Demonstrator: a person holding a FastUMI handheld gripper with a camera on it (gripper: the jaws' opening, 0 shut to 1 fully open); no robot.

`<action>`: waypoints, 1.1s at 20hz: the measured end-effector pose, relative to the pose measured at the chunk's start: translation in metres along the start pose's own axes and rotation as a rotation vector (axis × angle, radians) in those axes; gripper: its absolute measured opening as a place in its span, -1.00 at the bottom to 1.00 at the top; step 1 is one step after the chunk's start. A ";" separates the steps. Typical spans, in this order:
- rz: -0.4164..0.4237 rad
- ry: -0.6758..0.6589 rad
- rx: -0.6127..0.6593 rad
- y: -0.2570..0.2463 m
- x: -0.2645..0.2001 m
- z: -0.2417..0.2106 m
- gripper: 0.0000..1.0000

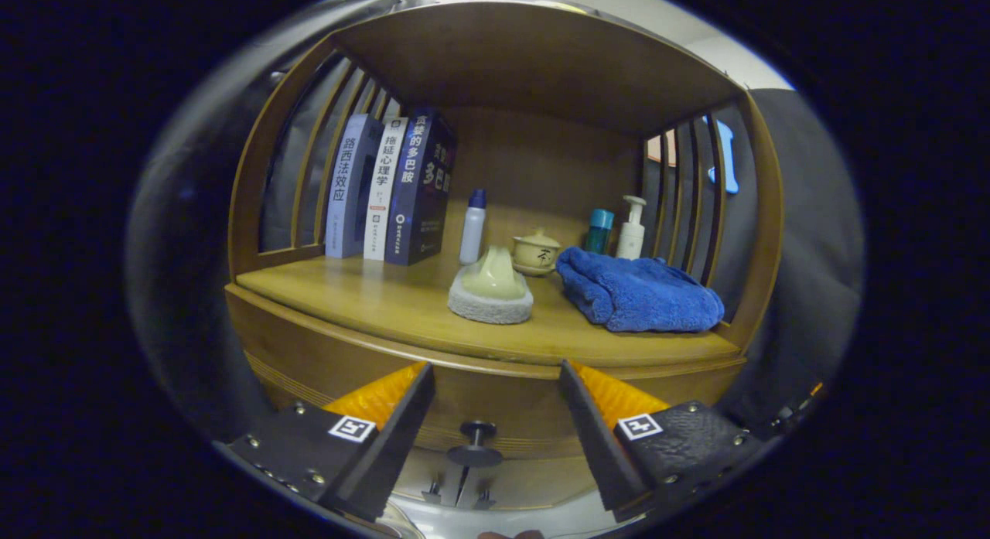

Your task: Pull open the drawer, take out the items inside it, and place them on the countertop above the cabinet.

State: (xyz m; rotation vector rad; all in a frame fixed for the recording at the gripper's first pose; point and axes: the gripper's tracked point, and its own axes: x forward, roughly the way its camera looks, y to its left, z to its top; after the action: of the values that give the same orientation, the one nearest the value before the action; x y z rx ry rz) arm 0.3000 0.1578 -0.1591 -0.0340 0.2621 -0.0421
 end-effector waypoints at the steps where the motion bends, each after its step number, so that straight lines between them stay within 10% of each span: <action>1: -0.001 -0.001 -0.003 0.000 0.000 0.000 0.96; 22: 0.004 0.016 -0.016 0.000 0.000 0.000 0.97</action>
State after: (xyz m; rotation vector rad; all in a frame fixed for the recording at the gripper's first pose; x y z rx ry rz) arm 0.3002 0.1574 -0.1591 -0.0494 0.2782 -0.0364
